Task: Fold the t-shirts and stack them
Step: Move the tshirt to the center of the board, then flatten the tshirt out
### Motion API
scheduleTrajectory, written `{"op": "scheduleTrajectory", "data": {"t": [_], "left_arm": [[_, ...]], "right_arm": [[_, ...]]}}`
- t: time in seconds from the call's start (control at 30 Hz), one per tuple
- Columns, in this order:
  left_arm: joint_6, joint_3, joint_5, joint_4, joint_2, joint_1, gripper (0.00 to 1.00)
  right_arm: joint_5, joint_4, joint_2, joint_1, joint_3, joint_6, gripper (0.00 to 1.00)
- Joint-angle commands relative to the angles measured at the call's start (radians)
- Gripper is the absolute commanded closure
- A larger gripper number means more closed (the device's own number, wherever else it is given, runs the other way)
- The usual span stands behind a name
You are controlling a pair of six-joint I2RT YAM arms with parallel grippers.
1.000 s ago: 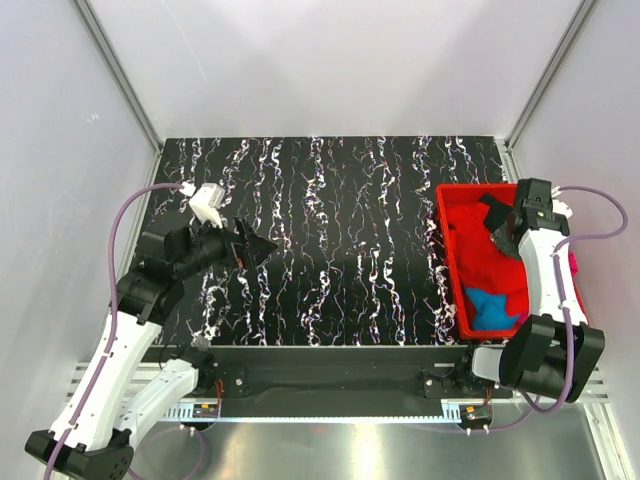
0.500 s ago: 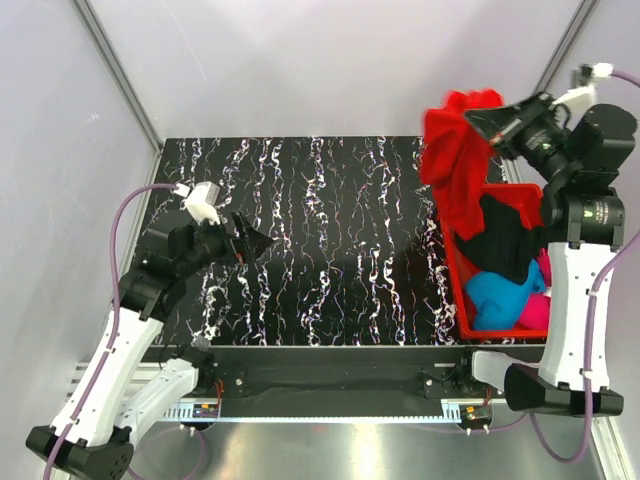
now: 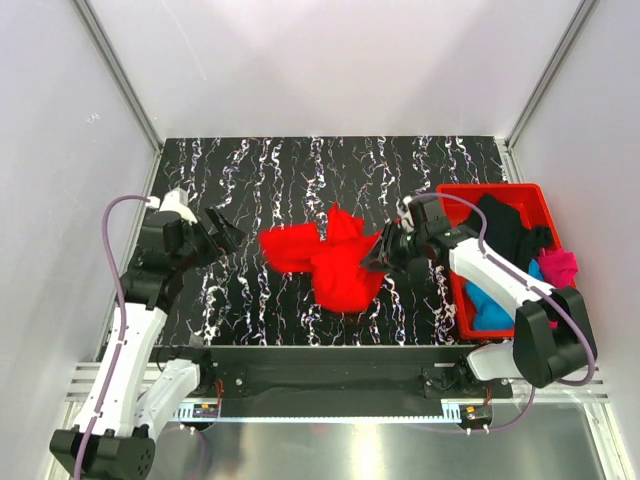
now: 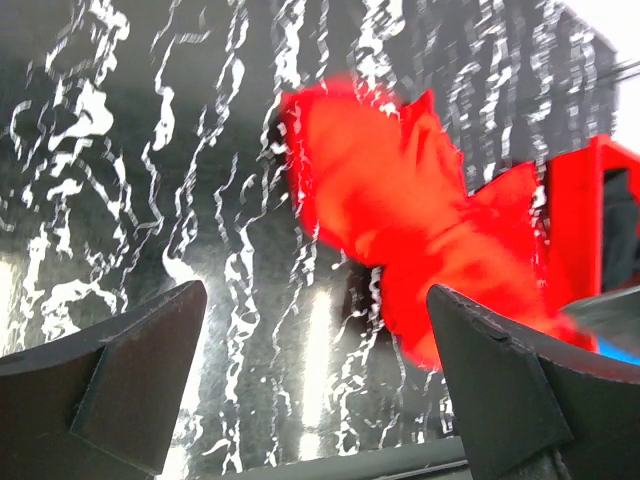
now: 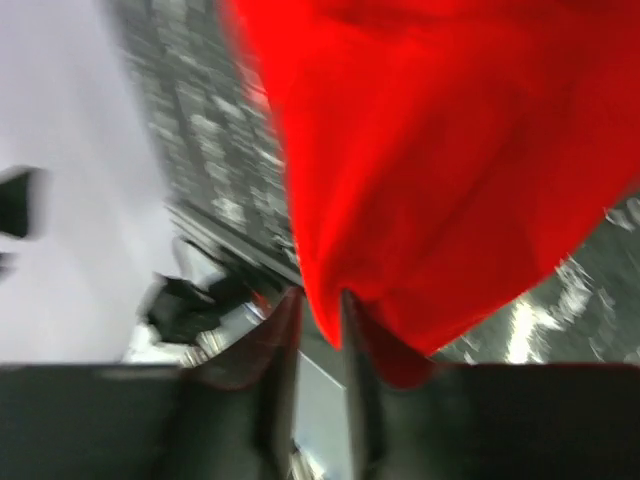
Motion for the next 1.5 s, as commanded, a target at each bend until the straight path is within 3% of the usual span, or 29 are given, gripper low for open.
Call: {"op": "scheduleTrajectory", "data": {"t": [0.0, 0.03, 0.17, 0.33, 0.4, 0.53, 0.9, 1.2, 1.27, 1.3, 1.33, 1.37, 1.4, 1.47], "left_arm": [[0.009, -0.03, 0.055, 0.103, 0.029, 0.006, 0.01], [0.017, -0.033, 0.08, 0.116, 0.044, 0.006, 0.01], [0.019, -0.04, 0.134, 0.173, 0.149, 0.006, 0.01], [-0.009, -0.035, 0.17, 0.246, 0.326, 0.006, 0.02], [-0.014, -0.049, 0.204, 0.275, 0.367, 0.002, 0.05], [0.019, -0.061, 0.128, 0.263, 0.428, -0.09, 0.05], [-0.121, -0.213, 0.079, 0.374, 0.551, -0.13, 0.06], [-0.142, -0.23, 0.057, 0.444, 0.627, -0.165, 0.11], [-0.142, -0.236, 0.077, 0.478, 0.656, -0.171, 0.18], [-0.142, -0.236, 0.083, 0.487, 0.663, -0.173, 0.31], [-0.144, -0.227, 0.088, 0.493, 0.67, -0.175, 0.49], [-0.142, -0.212, 0.083, 0.478, 0.674, -0.175, 0.63], [-0.139, -0.19, 0.08, 0.464, 0.674, -0.173, 0.84], [-0.118, -0.075, 0.043, 0.365, 0.663, -0.171, 1.0]], "right_arm": [[0.078, -0.042, -0.055, 0.022, 0.027, -0.081, 0.62], [0.121, -0.07, -0.067, 0.024, 0.04, -0.11, 0.51], [0.339, -0.199, -0.035, 0.021, 0.172, -0.182, 0.36], [0.442, -0.199, 0.219, 0.021, 0.356, -0.295, 0.39], [0.494, -0.272, 0.348, 0.021, 0.455, -0.312, 0.42], [0.542, -0.292, 0.456, 0.022, 0.525, -0.334, 0.44], [0.326, -0.162, 0.718, 0.021, 0.681, -0.463, 0.43], [0.232, -0.053, 0.775, 0.024, 0.631, -0.449, 0.48], [0.233, -0.039, 0.774, 0.025, 0.627, -0.452, 0.65], [0.238, -0.05, 0.774, 0.024, 0.647, -0.455, 0.85], [0.253, -0.065, 0.774, 0.024, 0.666, -0.46, 0.94], [0.285, -0.117, 0.775, 0.025, 0.687, -0.463, 1.0], [0.304, -0.149, 0.777, 0.024, 0.748, -0.466, 1.0], [0.353, -0.261, 0.781, 0.024, 0.826, -0.476, 1.0]]}}
